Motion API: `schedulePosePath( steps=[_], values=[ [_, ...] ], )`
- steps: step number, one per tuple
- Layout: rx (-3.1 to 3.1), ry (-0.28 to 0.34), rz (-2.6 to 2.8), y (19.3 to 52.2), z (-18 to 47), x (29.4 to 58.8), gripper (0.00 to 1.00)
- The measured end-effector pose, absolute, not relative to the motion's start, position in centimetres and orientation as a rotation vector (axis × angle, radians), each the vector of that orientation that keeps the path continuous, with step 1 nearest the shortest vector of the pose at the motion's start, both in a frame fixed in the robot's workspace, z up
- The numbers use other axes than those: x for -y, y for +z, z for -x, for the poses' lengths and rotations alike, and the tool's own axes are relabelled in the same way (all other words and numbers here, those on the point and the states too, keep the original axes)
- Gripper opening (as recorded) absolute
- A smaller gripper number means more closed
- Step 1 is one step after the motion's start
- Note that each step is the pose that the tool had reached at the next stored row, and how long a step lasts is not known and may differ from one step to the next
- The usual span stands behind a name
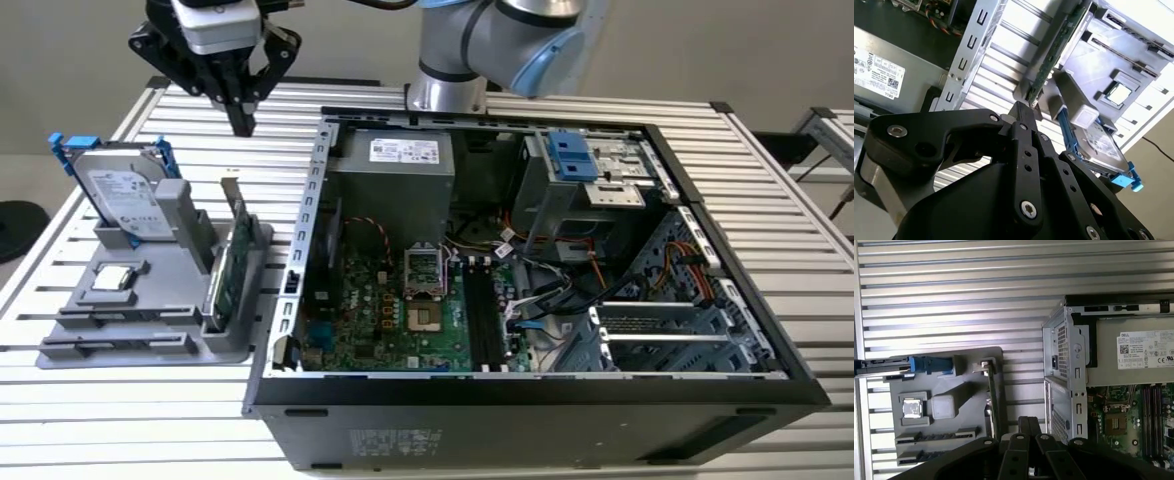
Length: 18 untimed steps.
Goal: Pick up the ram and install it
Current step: 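Reach for the ram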
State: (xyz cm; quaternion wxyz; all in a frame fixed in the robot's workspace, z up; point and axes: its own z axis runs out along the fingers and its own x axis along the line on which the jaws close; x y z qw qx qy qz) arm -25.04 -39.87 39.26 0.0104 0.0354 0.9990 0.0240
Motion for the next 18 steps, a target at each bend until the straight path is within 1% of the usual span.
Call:
schedulePosePath(
  steps=[18],
  values=[
    [-3.118, 0.075, -0.110, 39.3, 27.6, 39.9, 0.00]
  ],
)
